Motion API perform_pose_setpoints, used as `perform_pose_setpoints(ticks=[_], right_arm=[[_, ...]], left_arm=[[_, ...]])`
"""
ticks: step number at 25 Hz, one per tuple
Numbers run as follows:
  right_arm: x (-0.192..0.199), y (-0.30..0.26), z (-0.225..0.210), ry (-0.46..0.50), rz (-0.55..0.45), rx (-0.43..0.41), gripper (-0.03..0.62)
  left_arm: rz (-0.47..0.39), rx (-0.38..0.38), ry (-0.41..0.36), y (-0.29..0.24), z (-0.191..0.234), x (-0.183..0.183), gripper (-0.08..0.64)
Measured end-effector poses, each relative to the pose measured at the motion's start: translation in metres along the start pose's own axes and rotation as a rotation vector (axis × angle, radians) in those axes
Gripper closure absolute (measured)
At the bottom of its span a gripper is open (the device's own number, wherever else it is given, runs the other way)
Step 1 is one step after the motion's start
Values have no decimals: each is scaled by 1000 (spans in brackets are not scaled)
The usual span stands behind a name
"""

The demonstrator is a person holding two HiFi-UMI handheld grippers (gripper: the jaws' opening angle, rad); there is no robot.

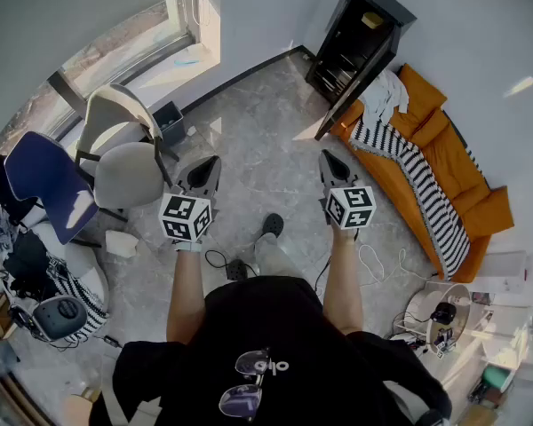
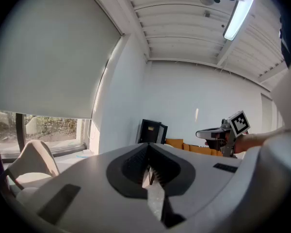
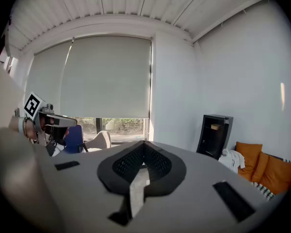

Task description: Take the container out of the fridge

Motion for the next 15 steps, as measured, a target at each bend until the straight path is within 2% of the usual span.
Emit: perform_pose_setpoints(ticks=[8, 15], right_arm=[[-13, -58, -76, -26, -9, 6, 584], [-38, -108, -157, -69, -37, -25, 584]], left_arm=[[26, 11, -28, -93, 10, -19, 558], [45, 10, -67, -188, 4, -49, 558]])
Point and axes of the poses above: the fingertips, and each gripper's own axes: y backward along the fingers, z to its left, x out of its underside, the point moved 6 cm from there along y, backward along the fingers, and after that the axes turned 3 degrees about -y, right-handed, at the moved point
